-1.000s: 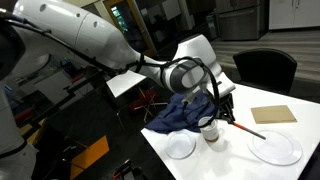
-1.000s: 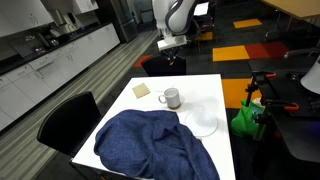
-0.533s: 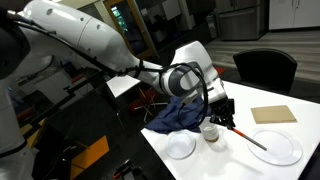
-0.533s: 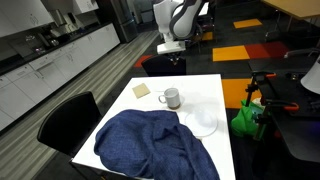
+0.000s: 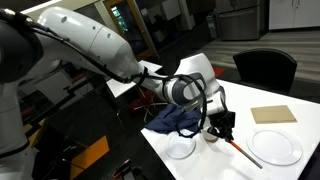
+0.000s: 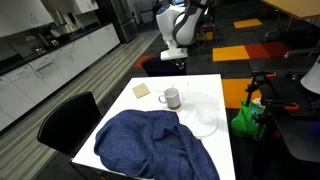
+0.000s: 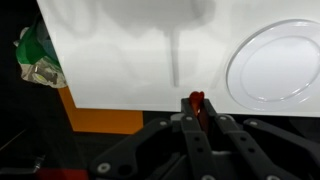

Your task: Remove the marker from the mug cup and place it on the table

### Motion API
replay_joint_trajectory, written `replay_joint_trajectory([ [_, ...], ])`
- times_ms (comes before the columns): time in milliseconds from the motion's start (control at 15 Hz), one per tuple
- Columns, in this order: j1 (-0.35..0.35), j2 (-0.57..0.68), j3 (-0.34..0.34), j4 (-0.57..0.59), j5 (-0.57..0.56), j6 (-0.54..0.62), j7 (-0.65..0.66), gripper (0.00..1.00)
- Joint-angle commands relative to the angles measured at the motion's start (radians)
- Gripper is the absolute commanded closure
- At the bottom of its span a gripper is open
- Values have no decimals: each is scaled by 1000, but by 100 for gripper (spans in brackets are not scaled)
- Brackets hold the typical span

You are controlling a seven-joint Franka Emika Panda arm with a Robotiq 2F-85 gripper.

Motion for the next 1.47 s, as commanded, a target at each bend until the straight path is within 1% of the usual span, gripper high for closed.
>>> replay_joint_trajectory([
  [0, -17, 50, 18, 27, 16, -42, 30, 97],
  [800, -30, 211, 59, 79, 84, -17, -7, 97],
  [867, -31, 218, 60, 84, 92, -16, -9, 64],
  [933, -29, 223, 59, 86, 97, -15, -7, 61],
  [1067, -32, 224, 62, 88, 107, -10, -12, 48],
  [1133, -28, 220, 59, 86, 108, -3, -8, 39],
  [1400, -16, 159, 44, 49, 114, 51, -1, 11],
])
